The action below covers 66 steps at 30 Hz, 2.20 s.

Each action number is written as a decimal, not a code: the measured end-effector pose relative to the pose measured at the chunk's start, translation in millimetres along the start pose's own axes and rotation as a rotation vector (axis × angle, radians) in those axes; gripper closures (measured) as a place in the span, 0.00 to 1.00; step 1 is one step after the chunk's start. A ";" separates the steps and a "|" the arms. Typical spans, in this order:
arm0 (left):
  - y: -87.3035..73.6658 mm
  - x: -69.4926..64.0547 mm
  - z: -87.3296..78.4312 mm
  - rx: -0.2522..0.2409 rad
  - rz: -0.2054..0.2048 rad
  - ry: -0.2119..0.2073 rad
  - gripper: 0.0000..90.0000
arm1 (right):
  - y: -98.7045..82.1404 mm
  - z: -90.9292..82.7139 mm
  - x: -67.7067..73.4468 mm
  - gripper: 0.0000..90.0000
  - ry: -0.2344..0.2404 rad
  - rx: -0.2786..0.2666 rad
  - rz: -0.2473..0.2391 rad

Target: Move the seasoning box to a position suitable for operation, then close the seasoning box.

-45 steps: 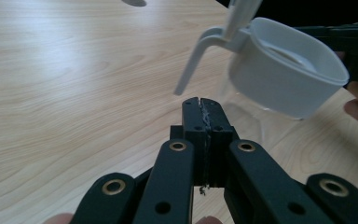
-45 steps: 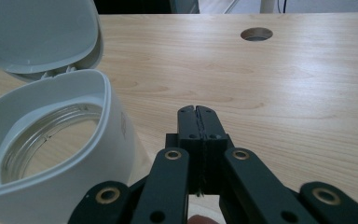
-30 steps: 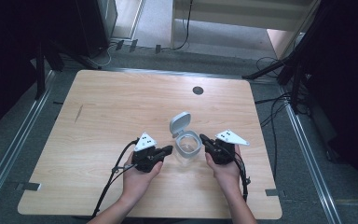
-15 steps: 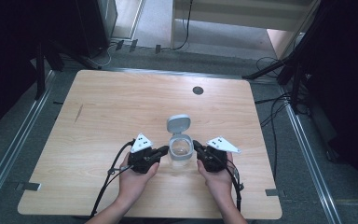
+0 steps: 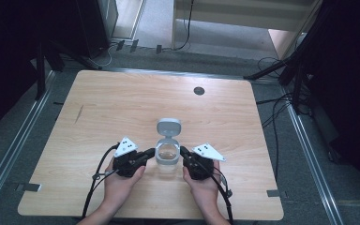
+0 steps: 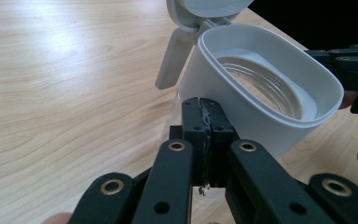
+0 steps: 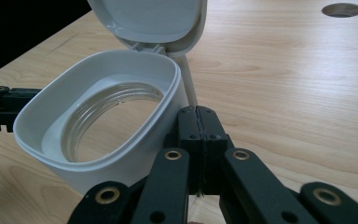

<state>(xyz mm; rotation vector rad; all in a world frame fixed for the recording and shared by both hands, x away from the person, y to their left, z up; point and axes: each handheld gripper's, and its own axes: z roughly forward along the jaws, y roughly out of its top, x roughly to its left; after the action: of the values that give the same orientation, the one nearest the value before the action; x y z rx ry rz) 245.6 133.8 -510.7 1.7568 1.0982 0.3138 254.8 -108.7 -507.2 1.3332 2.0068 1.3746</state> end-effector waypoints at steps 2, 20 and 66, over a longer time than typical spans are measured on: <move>-2.0 3.3 -4.4 -0.003 -0.005 0.010 1.00 | -0.6 1.9 6.1 1.00 0.003 0.001 -0.002; -17.7 41.8 -42.0 -0.117 -0.063 0.067 0.66 | 9.9 10.4 27.4 1.00 0.002 -0.011 -0.036; -67.5 146.4 -123.7 -0.123 -0.142 0.378 0.16 | 104.4 40.3 0.8 0.99 0.148 -0.031 -0.110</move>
<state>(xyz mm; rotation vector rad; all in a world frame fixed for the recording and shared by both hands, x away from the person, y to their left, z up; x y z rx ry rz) 211.5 330.5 -548.6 1.5372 1.4314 0.6299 335.1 -78.8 -435.1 1.1193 2.1098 1.4854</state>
